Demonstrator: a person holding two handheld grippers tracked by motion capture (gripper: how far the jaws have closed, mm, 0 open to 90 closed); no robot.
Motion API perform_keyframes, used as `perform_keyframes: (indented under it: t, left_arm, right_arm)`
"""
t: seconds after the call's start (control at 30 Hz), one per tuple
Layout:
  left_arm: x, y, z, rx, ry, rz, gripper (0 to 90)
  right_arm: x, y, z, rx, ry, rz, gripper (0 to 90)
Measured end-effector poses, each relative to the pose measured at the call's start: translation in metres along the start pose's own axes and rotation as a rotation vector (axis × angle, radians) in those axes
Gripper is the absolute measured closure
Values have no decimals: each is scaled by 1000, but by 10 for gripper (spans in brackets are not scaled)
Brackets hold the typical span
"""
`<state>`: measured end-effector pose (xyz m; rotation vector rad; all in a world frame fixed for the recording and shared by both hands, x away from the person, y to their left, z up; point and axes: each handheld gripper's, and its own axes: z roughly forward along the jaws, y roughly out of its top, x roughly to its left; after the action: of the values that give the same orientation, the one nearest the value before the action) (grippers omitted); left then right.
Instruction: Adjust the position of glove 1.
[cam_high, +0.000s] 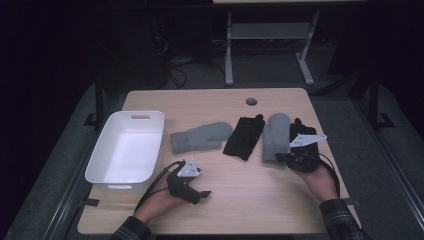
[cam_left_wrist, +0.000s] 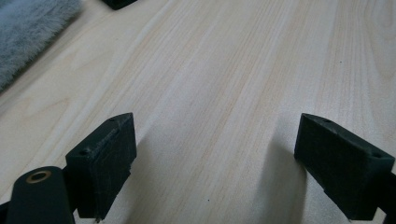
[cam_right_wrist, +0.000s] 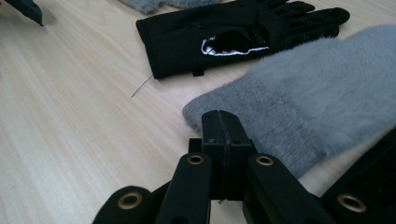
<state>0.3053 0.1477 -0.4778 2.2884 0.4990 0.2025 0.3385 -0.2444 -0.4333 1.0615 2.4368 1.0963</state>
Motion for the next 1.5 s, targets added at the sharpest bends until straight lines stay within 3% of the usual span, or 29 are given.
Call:
perform_keyframes:
  t: [0.37,0.57,0.67,1.17,1.5]
  left_arm:
    - [0,0,0,4,-2,3,118]
    - [0,0,-1,6,-1,2,118]
    - [0,0,-1,6,-1,2,118]
    - [0,0,-1,7,-1,1,118]
    - [0,0,0,-1,-2,-2,118]
  right_arm:
    - [-22,14,18,8,-5,39,900]
    - [-29,14,28,49,-17,43,900]
    - [-28,11,33,80,-17,36,900]
    - [-21,7,29,96,5,36,900]
    - [-7,1,21,109,28,21,900]
